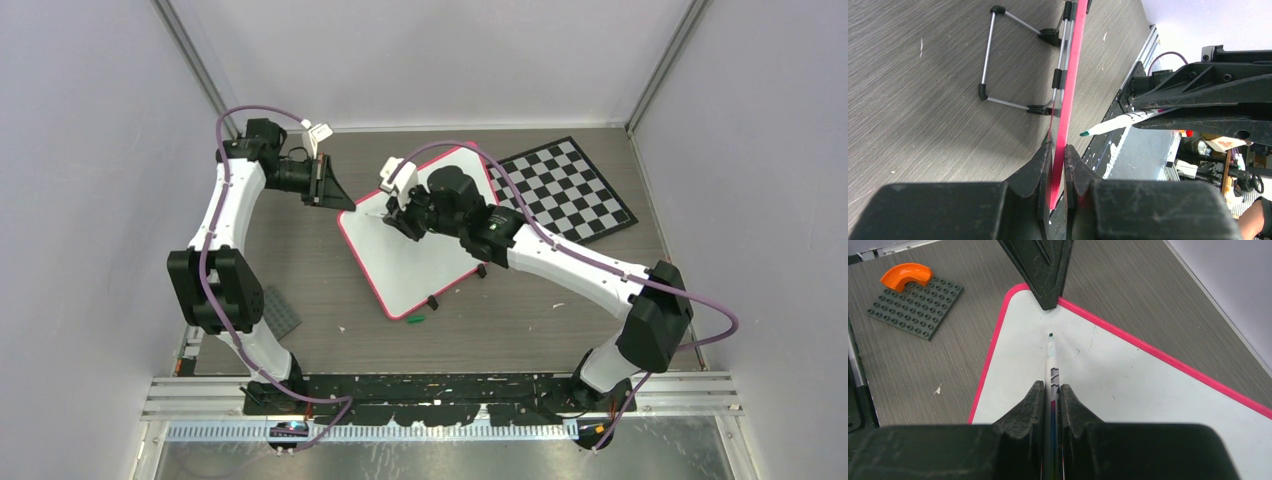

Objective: Write a sentence on the whiteboard

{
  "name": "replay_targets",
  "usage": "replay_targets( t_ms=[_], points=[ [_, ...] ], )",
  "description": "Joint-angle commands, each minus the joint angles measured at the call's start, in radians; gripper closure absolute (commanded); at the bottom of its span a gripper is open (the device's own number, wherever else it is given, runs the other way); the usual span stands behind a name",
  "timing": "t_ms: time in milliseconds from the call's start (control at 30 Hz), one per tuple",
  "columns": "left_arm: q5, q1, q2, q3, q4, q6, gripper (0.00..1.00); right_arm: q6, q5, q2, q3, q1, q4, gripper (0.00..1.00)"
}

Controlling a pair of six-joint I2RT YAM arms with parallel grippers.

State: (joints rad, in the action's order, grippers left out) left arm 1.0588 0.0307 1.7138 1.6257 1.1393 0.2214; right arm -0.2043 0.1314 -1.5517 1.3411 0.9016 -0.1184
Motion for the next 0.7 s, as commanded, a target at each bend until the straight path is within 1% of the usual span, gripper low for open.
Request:
replay_targets(
  t_ms=[0,667],
  points=[
    [0.005,0.002,-0.043,-0.011,-0.026,0.001,0.98,0.009,-0.005,-0.008,0.045,0.006,0.061,1.00],
    [0.004,0.000,-0.052,-0.021,-0.026,0.003,1.00,0.003,-0.027,-0.046,0.077,0.006,0.056,1.00]
  ],
)
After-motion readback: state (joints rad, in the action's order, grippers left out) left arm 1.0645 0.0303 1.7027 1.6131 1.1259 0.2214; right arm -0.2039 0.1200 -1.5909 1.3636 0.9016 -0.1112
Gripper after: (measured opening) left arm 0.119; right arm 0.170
